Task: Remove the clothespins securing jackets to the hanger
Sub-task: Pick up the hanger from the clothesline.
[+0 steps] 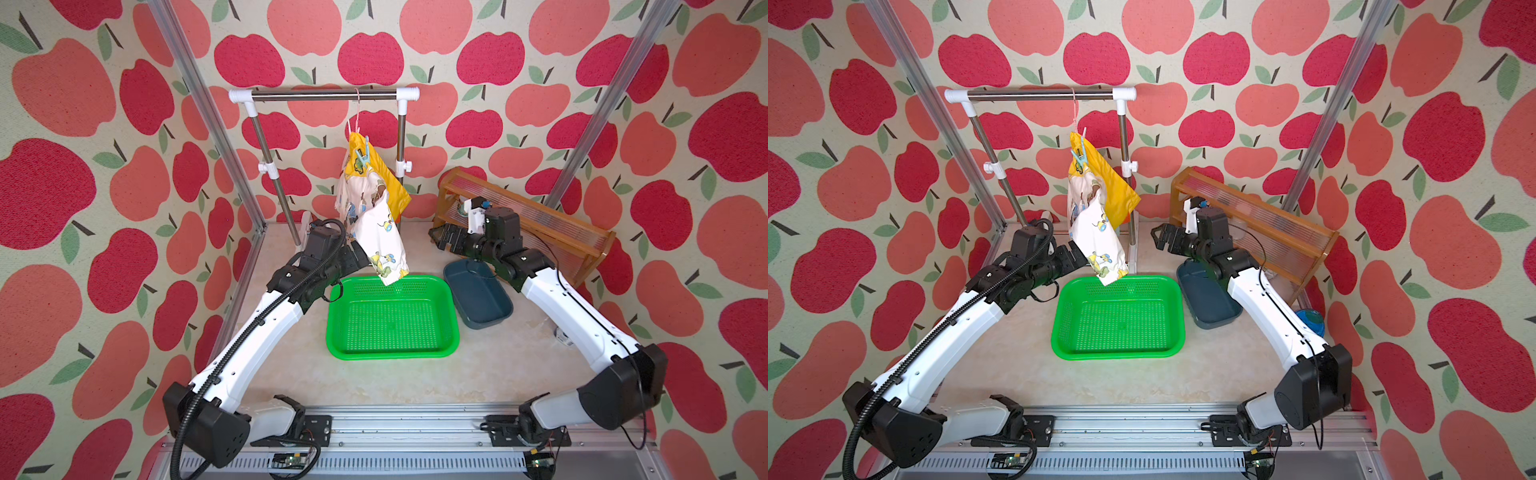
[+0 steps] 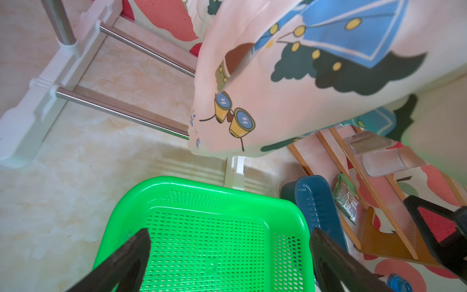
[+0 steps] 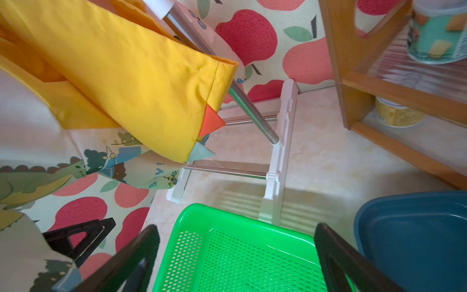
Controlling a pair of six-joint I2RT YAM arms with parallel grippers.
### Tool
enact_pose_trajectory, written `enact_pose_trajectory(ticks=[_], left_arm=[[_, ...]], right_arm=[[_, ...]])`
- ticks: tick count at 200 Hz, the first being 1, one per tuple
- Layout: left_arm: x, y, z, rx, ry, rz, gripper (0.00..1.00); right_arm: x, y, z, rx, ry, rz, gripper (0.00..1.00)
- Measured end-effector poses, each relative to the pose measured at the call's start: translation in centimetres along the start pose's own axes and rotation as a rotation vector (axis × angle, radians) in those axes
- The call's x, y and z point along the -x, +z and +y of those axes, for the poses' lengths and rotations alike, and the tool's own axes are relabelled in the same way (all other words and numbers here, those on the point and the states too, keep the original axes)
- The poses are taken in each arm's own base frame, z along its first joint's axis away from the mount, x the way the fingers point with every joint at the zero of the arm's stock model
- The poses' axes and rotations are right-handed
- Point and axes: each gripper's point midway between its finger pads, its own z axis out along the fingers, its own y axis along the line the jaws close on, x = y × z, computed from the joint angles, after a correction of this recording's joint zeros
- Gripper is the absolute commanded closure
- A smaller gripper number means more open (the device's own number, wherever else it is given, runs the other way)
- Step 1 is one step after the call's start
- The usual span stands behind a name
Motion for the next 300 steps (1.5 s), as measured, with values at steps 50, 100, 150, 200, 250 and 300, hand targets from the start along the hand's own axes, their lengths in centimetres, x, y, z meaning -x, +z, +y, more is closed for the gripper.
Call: enact_pose_trajectory(ticks=[50,100,150,200,250,300], left_arm=[[0.5,-2.9,1.9,0.078,-0.094,-0.048,0.00],[4.8,-5.5,3.2,0.072,0.029,-0.208,0.00],[12.9,-8.0,5.9,0.113,0.114,-0.398,0.05],[18.2,-9.2,-2.8,-0.159,0.319,-0.388,0.14],[20.0,-10.8,-7.3,-0.355,0.455,-0.358,0.25],[19.6,-2.9,-6.3,-0.380,0.466,-0.180,0.34]], right_arm=[[-1.0,1.6,2.2,0.062,-0.022,0.014,0.01],[1.4,3.1,2.6,0.041,-0.085,-0.007,0.19],[10.6,1.5,10.6,0.080,-0.335,-0.192,0.21],[9.2,3.3,10.3,-0.007,-0.388,-0.188,0.20],[8.3,5.6,6.4,-0.156,-0.402,-0.166,0.18],[9.0,5.5,4.2,-0.222,-0.412,-0.174,0.17]])
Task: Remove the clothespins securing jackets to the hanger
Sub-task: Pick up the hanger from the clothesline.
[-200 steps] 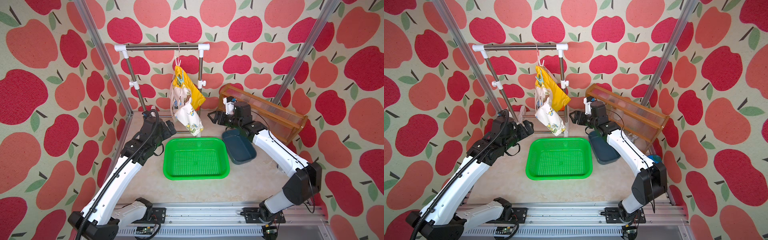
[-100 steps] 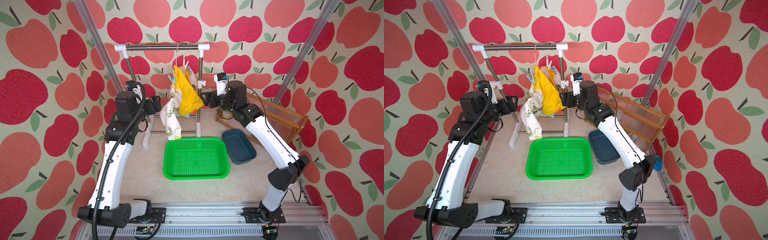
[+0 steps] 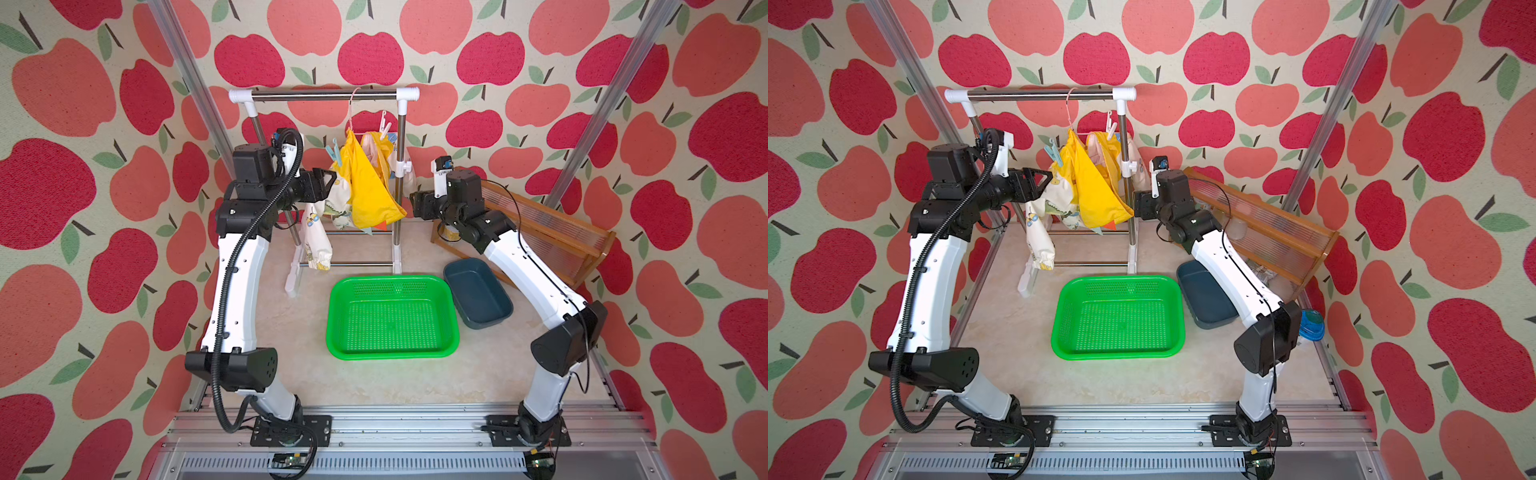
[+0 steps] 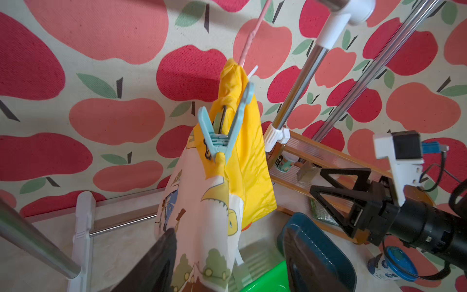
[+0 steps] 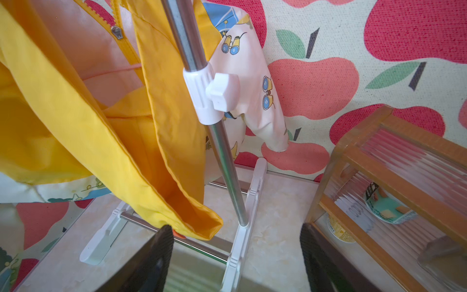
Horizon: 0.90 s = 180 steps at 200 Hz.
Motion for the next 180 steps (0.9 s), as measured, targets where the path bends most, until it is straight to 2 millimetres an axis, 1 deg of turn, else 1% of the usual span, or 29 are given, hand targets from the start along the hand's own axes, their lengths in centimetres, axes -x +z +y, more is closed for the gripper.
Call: enact_pose_trajectory(ticks=[13,26,48,62,79,136,141,144,148,153,180], left_arm=[[-1.1,1.7,1.0,0.003,-0.011,0.041,0.37],[-2.0,3.0,1.9,0.009,-0.014,0.072,0.43],[-2.2,4.3,2.9,0.014,-0.004,0.088,0.52],[-2.3,4.8,3.2,0.015,0.000,0.096,0.54],[-2.1,5.1,3.3,0.015,0.006,0.095,0.58],[-1.6,5.9,3.4,0.025,0.059,0.092,0.82],[-1.7,6.0,3.3,0.025,0.070,0.093,0.85],[-1.7,6.1,3.2,0.025,0.070,0.095,0.89],[-1.7,6.3,3.1,0.023,0.083,0.096,0.92],[-1.8,6.5,2.8,0.021,0.092,0.099,1.00],[-2.1,7.3,1.8,0.030,0.141,0.107,1.00]], right_arm=[[-0.6,0.2,-0.8,-0.018,-0.001,0.013,0.17],[-1.1,0.5,-1.6,-0.033,0.001,0.027,0.17],[-1.8,0.6,-2.5,-0.054,0.003,0.043,0.17],[-2.0,0.5,-2.9,-0.065,0.004,0.046,0.16],[-2.1,0.4,-3.2,-0.074,0.005,0.047,0.16],[-1.7,0.2,-4.4,-0.100,0.004,0.038,0.16],[-1.7,0.2,-4.5,-0.103,0.005,0.038,0.16],[-1.7,0.2,-4.6,-0.105,0.005,0.038,0.16],[-1.6,0.2,-4.7,-0.106,0.005,0.037,0.16],[-1.6,0.2,-4.8,-0.107,0.004,0.037,0.16],[-1.6,0.2,-5.3,-0.115,-0.002,0.037,0.16]])
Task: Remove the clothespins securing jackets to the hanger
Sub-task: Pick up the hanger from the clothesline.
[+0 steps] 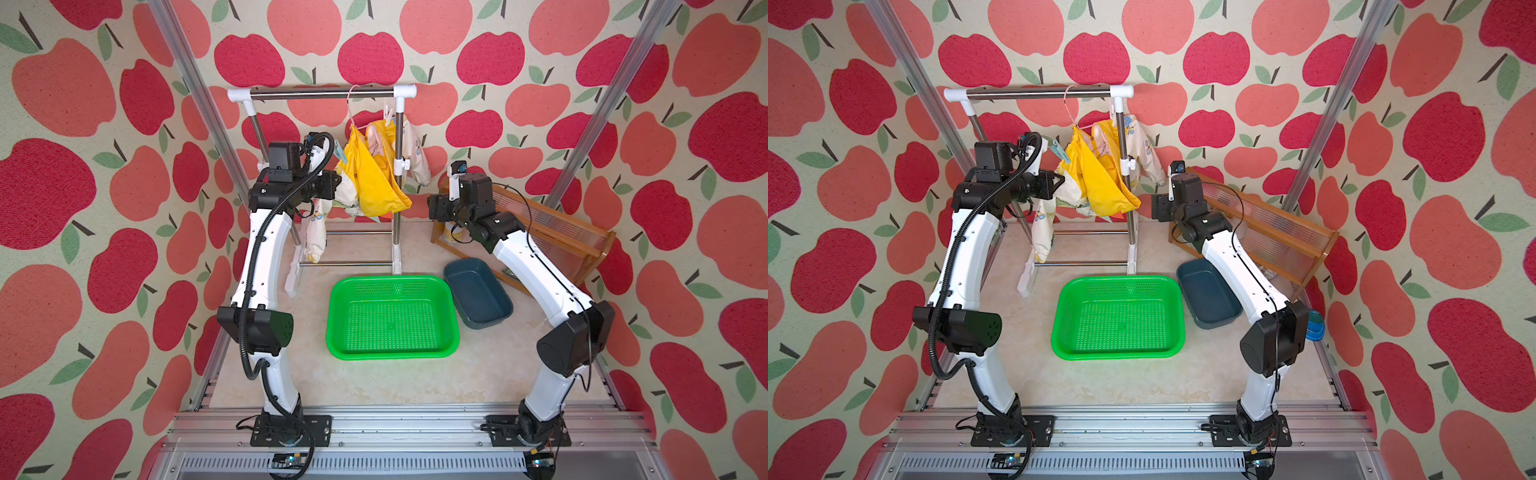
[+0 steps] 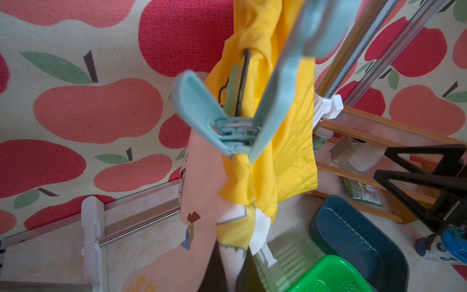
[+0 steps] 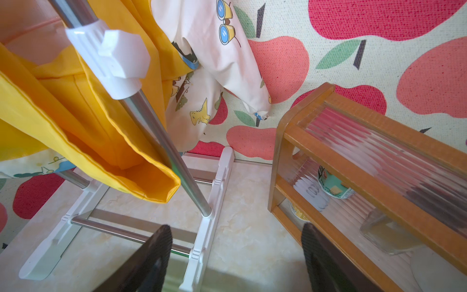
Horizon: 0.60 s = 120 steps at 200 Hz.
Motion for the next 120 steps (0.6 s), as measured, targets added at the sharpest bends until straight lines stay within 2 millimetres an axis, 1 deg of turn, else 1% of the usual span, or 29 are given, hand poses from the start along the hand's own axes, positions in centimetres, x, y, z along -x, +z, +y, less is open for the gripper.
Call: enact_pose_trajectory(ticks=[21,74,94,120], left_arm=[[0.0,0.3,-0.2,0.014,0.017,0.003,1.00],[0.5,0.2,0.2,0.066,0.033,-0.020,1.00],[0.7,-0.5,-0.1,0.082,0.040,-0.033,1.00],[1.6,-2.3,-0.4,0.107,0.046,-0.063,1.00]], right_arm=[[0.0,0.0,-0.1,-0.001,-0.008,0.000,0.16],[0.0,0.0,-0.1,-0.001,-0.026,0.000,0.16],[0.0,0.0,0.0,0.002,-0.029,0.000,0.16],[0.0,0.0,0.0,0.005,-0.029,0.001,0.16]])
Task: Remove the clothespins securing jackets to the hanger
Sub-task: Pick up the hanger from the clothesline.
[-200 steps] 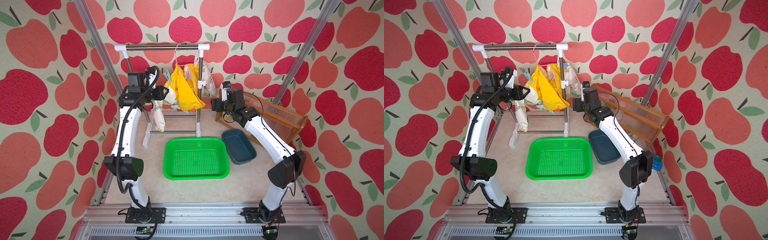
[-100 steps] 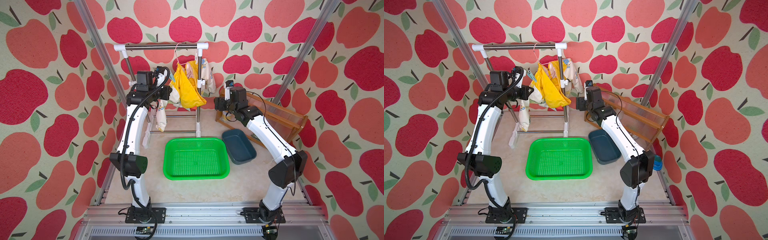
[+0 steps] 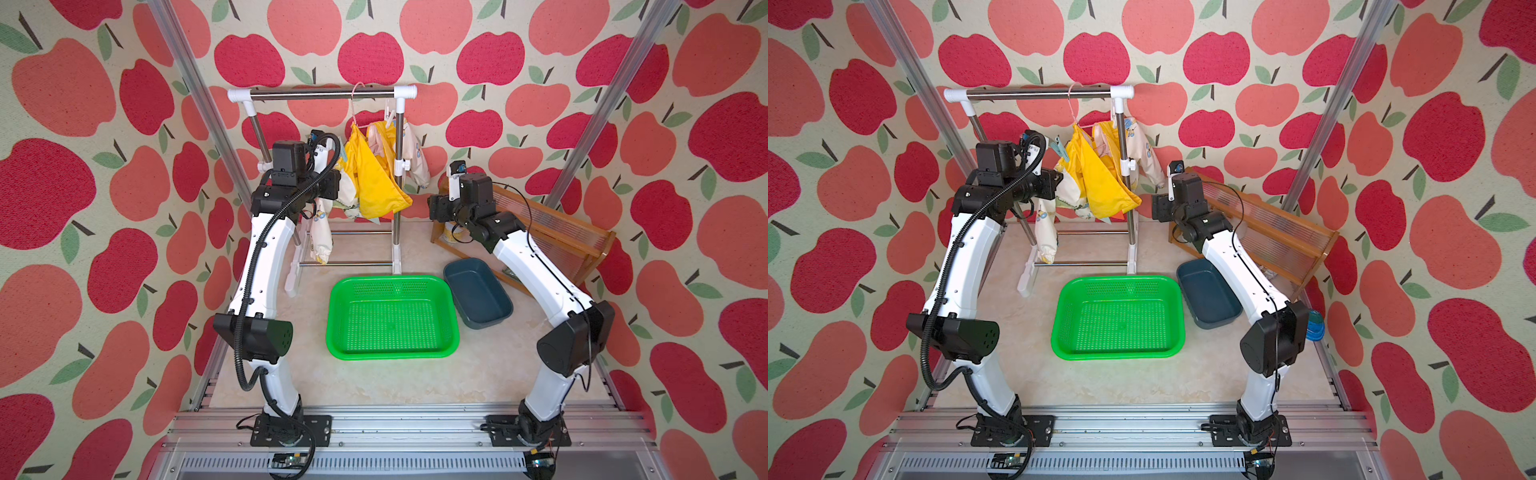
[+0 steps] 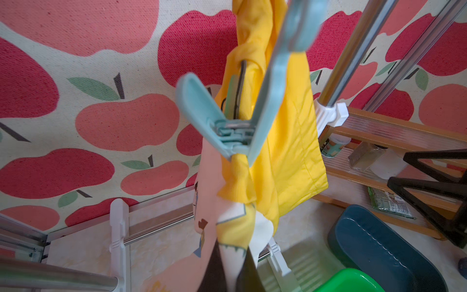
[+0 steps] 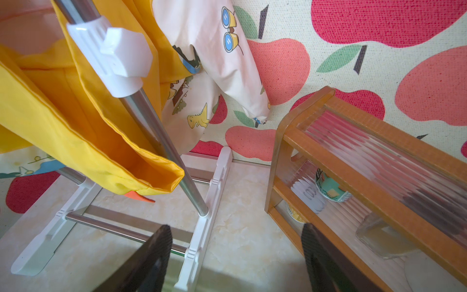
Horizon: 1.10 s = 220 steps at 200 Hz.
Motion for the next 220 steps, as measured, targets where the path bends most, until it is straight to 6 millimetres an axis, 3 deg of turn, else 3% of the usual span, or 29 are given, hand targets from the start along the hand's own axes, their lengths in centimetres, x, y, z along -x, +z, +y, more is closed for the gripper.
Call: enact_pose_trajectory(ticks=[66,93,116,170,220], left_arm=[[3.4,-6.0,-0.5,0.072,0.031,-0.124,1.00],[3.5,-7.8,-0.7,0.120,0.064,-0.121,1.00],[2.0,-9.1,-0.4,0.199,0.093,-0.079,1.00],[-5.1,-13.8,1.4,0.364,0.096,0.081,1.00],[-6.1,-17.4,-0.1,0.335,0.107,0.088,1.00]], right_arm=[[-0.2,0.4,0.3,0.032,0.001,0.004,0.16],[-0.4,0.6,0.3,0.044,0.001,0.010,0.16],[-0.2,0.6,0.6,0.058,0.003,0.005,0.16],[1.0,0.2,0.9,0.082,0.005,-0.022,0.16],[2.4,0.0,1.0,0.095,-0.040,-0.061,0.14]])
